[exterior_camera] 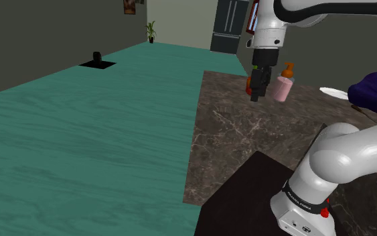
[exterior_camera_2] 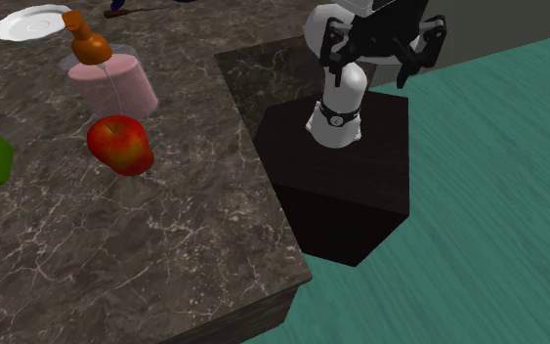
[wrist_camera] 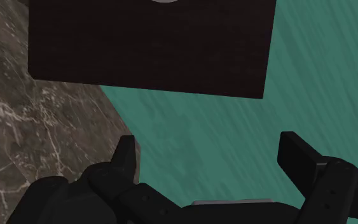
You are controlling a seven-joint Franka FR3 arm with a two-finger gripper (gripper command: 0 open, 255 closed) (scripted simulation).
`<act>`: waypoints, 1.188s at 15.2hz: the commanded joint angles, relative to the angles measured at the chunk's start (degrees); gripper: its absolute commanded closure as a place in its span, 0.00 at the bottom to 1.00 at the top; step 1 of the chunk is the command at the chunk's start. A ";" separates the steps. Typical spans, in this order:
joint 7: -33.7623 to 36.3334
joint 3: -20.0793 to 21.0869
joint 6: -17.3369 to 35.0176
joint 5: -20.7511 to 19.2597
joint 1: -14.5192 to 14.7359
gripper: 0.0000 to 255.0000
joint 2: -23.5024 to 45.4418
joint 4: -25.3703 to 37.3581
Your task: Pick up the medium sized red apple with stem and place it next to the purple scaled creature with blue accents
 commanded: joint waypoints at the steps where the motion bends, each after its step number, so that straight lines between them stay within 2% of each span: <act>1: 0.00 0.00 0.00 0.00 0.00 0.00 0.00 0.00; 11: -19.21 -11.23 7.50 -13.99 -2.61 0.00 3.29 -0.11; 18: -31.87 -19.10 14.90 -20.74 -3.40 0.00 10.01 3.97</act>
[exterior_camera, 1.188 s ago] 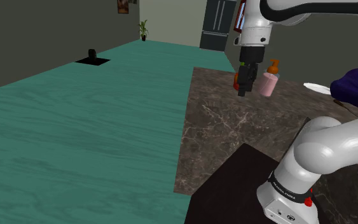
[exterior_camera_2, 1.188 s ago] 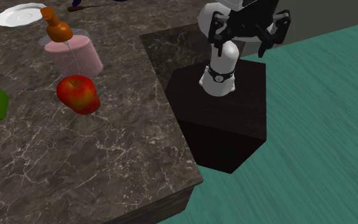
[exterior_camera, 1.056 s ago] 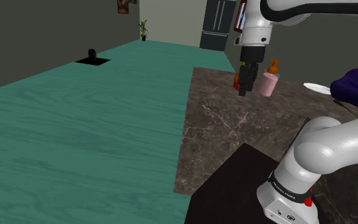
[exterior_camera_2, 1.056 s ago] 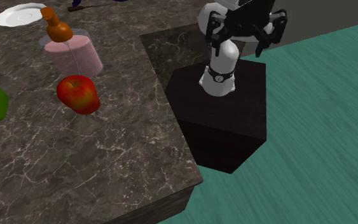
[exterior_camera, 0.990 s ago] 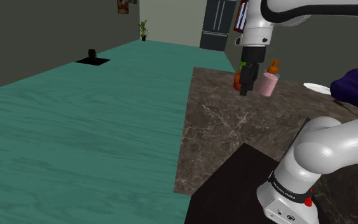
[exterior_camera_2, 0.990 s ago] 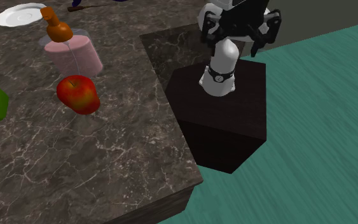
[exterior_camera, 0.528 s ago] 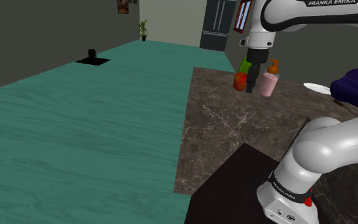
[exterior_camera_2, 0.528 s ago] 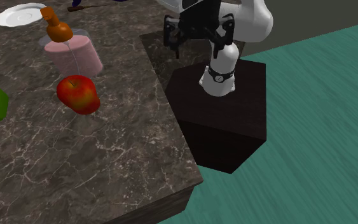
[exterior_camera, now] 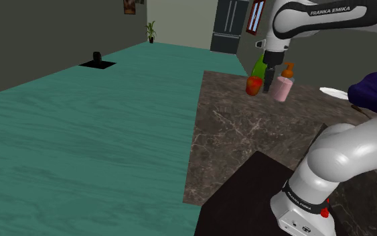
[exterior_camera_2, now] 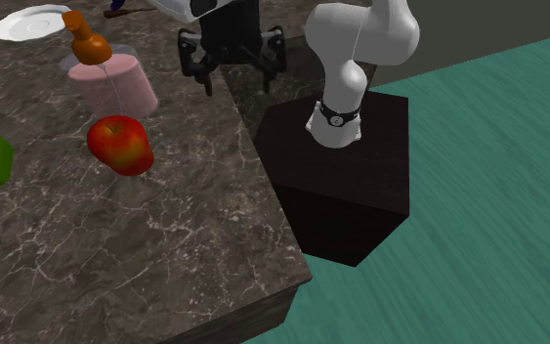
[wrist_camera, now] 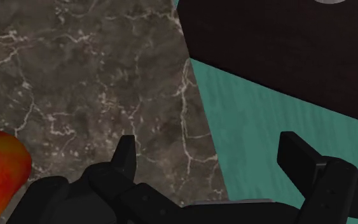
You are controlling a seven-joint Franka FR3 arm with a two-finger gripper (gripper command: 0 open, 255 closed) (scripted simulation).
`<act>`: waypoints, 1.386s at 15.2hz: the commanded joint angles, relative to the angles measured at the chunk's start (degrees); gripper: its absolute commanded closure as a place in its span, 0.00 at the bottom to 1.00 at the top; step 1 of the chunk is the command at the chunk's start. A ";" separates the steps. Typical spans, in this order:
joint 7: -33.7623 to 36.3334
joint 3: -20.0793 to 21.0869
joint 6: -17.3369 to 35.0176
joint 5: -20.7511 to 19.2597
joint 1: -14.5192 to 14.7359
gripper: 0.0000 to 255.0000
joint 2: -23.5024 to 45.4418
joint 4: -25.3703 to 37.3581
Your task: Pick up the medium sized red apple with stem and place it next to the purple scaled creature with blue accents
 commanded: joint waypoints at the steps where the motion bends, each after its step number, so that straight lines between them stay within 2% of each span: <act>1: -3.68 -2.17 2.12 -1.45 0.05 0.00 2.39 1.81; 8: -16.40 -9.95 9.82 -3.23 1.00 0.00 12.40 9.75; 15: -29.63 -16.94 16.00 0.77 2.47 0.00 24.17 20.08; 21: -30.06 -17.88 20.65 1.22 2.18 0.00 25.72 16.92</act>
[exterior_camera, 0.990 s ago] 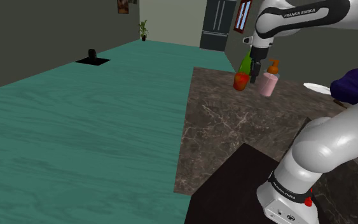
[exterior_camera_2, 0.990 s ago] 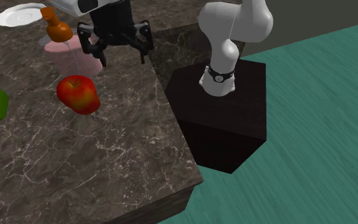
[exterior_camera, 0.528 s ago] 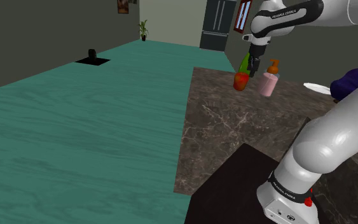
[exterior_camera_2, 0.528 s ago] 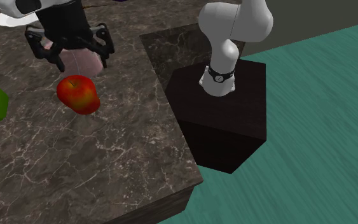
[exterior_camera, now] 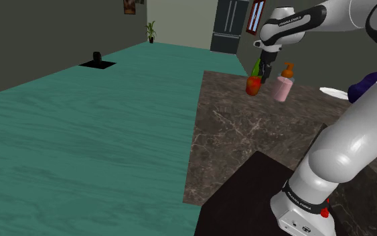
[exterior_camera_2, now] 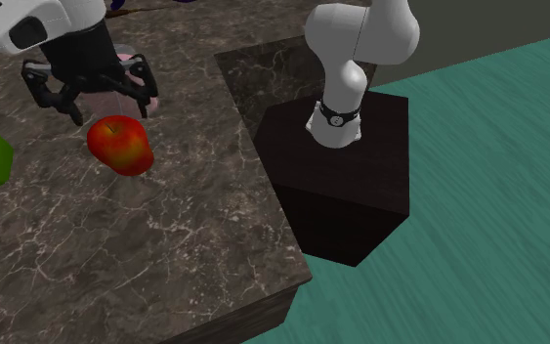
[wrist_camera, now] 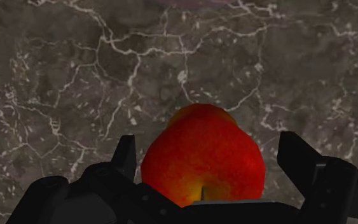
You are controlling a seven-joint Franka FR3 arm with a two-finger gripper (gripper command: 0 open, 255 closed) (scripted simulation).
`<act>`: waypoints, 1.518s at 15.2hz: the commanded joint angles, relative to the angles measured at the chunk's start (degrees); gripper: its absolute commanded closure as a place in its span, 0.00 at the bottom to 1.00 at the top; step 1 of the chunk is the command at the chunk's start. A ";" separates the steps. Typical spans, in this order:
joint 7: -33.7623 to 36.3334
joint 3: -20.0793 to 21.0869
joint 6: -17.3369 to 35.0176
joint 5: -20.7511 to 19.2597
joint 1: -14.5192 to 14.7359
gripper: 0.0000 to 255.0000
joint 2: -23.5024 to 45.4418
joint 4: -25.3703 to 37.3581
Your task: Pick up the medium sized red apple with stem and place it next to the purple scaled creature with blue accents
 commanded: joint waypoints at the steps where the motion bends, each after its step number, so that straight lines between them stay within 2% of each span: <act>1: -0.19 -0.34 1.61 0.23 -0.06 0.00 0.66 -0.95; 9: -0.26 -0.44 2.04 0.30 -0.09 0.00 0.85 -1.21; 10: -0.26 -0.44 2.04 0.30 -0.09 1.00 0.85 -1.21; 19: -0.25 -0.44 2.06 0.29 -0.08 1.00 0.85 -1.22; 23: -0.43 -0.09 -1.03 0.26 0.03 1.00 0.22 1.31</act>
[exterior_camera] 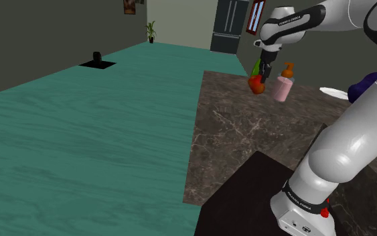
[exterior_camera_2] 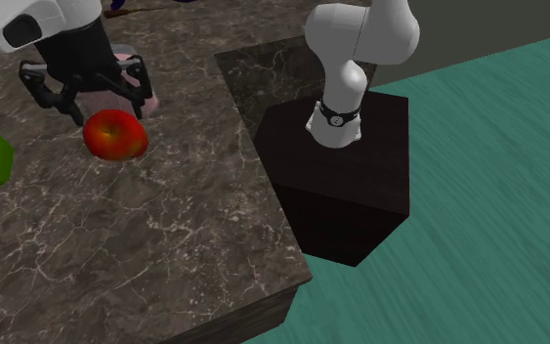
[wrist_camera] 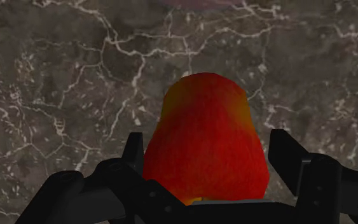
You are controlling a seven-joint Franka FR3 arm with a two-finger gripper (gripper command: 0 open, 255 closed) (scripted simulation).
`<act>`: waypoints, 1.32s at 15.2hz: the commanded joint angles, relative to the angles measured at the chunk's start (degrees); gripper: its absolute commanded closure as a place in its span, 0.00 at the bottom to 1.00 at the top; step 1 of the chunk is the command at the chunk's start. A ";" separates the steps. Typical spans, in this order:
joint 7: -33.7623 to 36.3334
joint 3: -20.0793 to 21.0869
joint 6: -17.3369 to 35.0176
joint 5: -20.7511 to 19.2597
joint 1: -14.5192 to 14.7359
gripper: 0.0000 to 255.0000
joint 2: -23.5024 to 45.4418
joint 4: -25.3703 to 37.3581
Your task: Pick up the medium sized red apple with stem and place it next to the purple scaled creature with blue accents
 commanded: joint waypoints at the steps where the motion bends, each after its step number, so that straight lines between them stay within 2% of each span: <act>1: 0.04 0.26 -1.61 -0.12 0.07 1.00 -0.47 1.16; 20: -2.11 1.07 -16.08 1.22 0.69 1.00 0.15 16.29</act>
